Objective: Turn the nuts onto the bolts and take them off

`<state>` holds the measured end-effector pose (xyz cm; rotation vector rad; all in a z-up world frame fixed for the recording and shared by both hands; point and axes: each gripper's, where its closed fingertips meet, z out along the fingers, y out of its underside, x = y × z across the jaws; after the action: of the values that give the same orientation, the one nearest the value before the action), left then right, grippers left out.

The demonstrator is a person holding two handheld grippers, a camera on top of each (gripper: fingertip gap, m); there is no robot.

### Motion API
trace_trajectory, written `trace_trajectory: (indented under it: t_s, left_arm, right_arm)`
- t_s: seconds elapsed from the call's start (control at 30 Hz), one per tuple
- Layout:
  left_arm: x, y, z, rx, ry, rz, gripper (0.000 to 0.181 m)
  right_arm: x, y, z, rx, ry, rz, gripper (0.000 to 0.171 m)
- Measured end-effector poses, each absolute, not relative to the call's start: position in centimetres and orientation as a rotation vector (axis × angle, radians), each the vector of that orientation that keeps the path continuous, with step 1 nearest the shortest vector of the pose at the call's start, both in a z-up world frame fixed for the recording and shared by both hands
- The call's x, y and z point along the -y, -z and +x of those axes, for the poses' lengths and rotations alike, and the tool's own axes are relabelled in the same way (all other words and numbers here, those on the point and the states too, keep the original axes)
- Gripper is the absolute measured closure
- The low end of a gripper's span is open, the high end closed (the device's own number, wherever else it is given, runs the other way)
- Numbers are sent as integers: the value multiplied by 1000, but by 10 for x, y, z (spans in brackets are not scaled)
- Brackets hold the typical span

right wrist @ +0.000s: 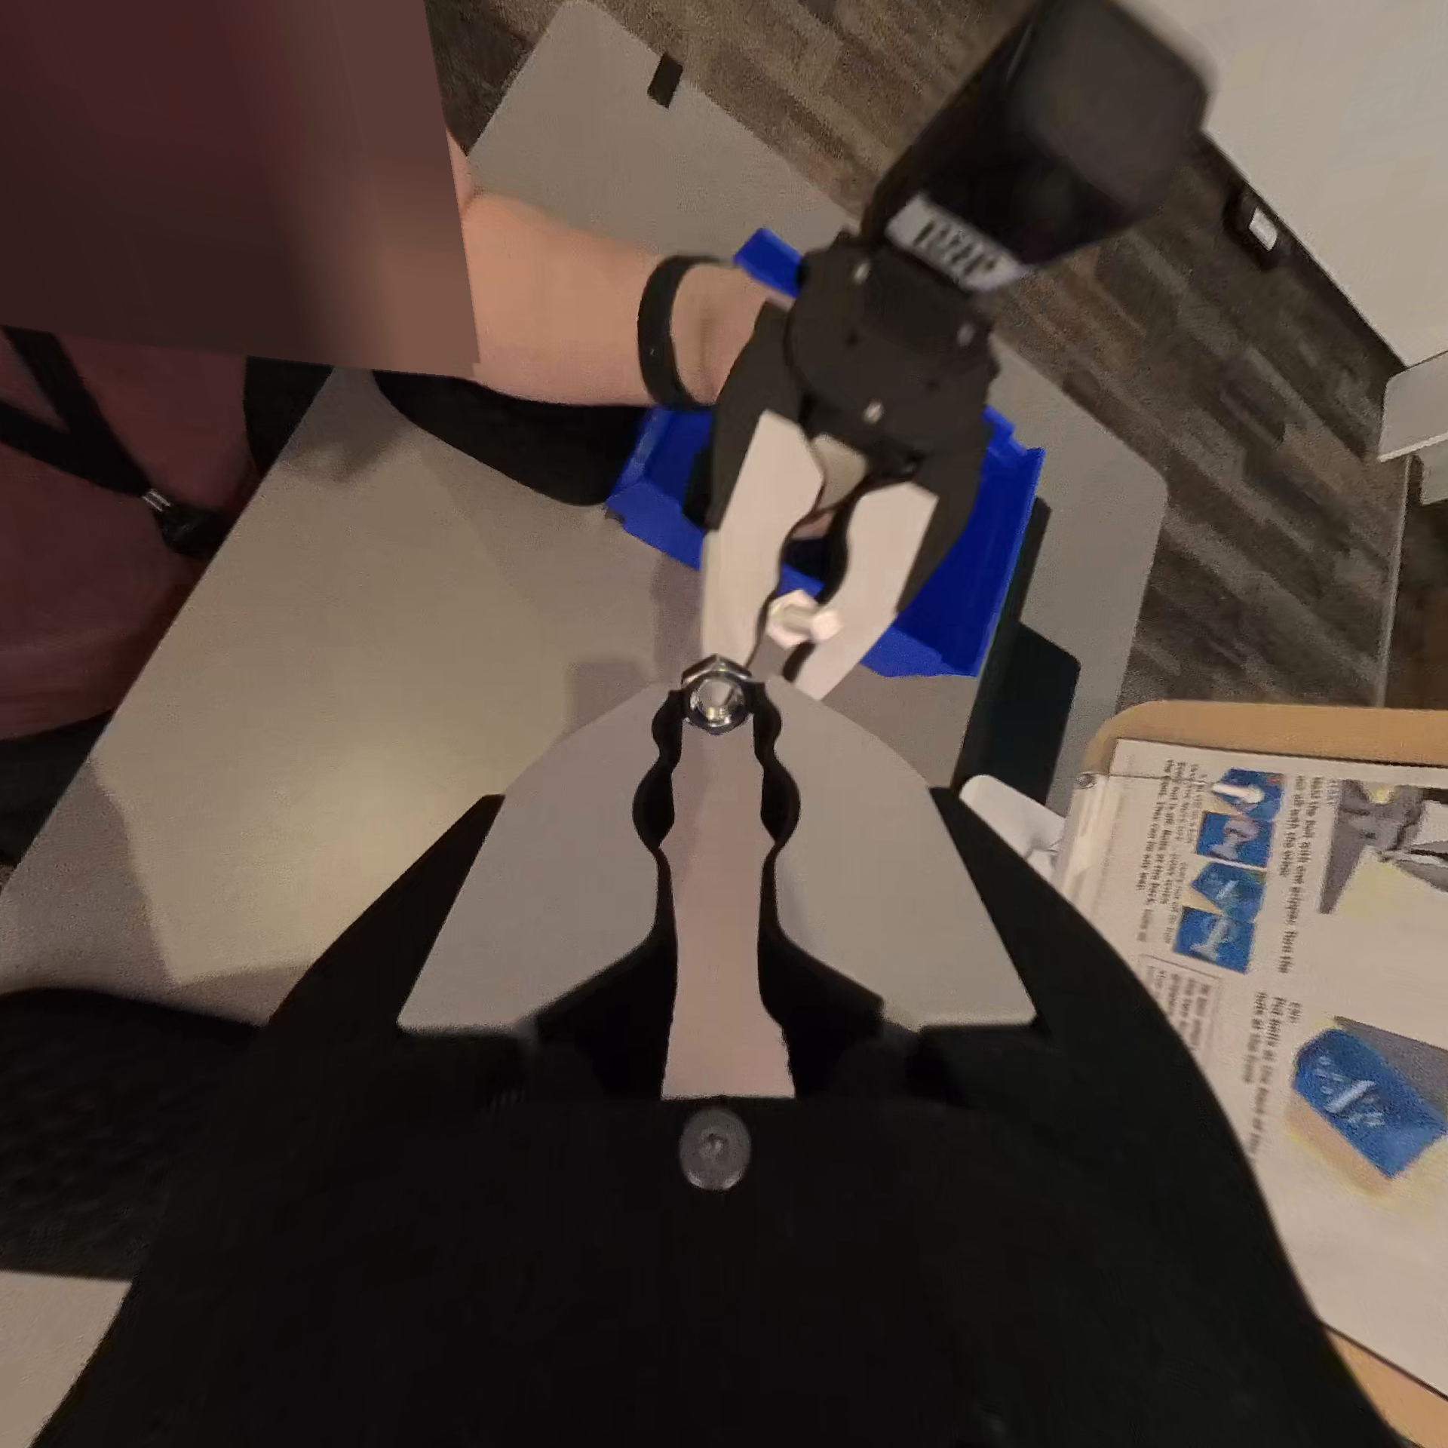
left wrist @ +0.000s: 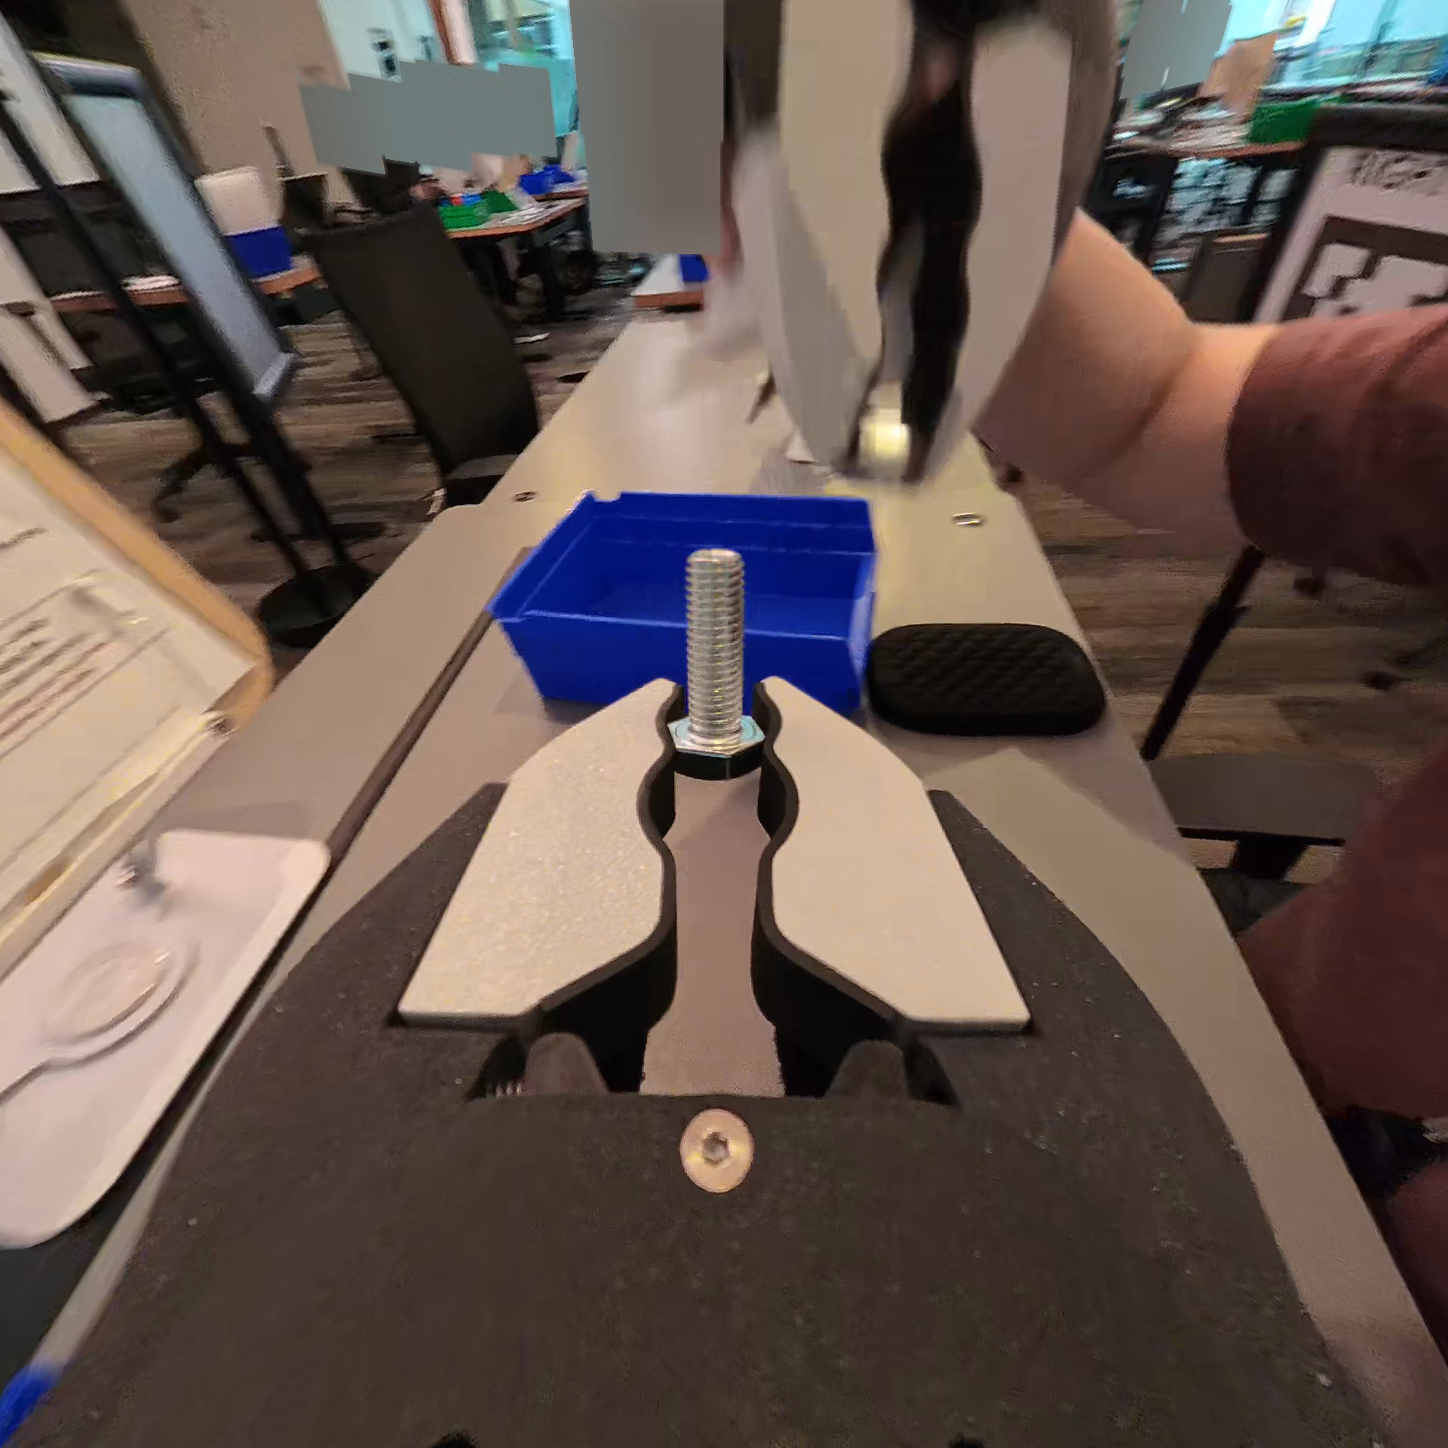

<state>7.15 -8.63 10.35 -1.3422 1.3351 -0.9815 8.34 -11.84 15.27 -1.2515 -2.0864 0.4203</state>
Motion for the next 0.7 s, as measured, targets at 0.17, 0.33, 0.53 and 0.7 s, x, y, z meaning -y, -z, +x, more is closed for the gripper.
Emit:
trace_trajectory:
  t_s: [0.17, 0.33, 0.53, 0.7]
  left_arm:
    - [113, -99, 104, -1414, 1153, -1249, 166]
    - [134, -112, 112, -1400, 1331, -1126, 166]
    - [140, -111, 123, -1388, 1390, -1096, 165]
    - [145, -110, 130, -1387, 1406, -1051, 166]
  right_arm:
    - [126, -167, 81, 2272, -250, -1207, 153]
    - [130, -154, 83, 2387, -120, -1227, 153]
    - [133, -152, 88, 2447, -110, -1298, 153]
    - [135, -145, 95, 2491, -129, -1353, 153]
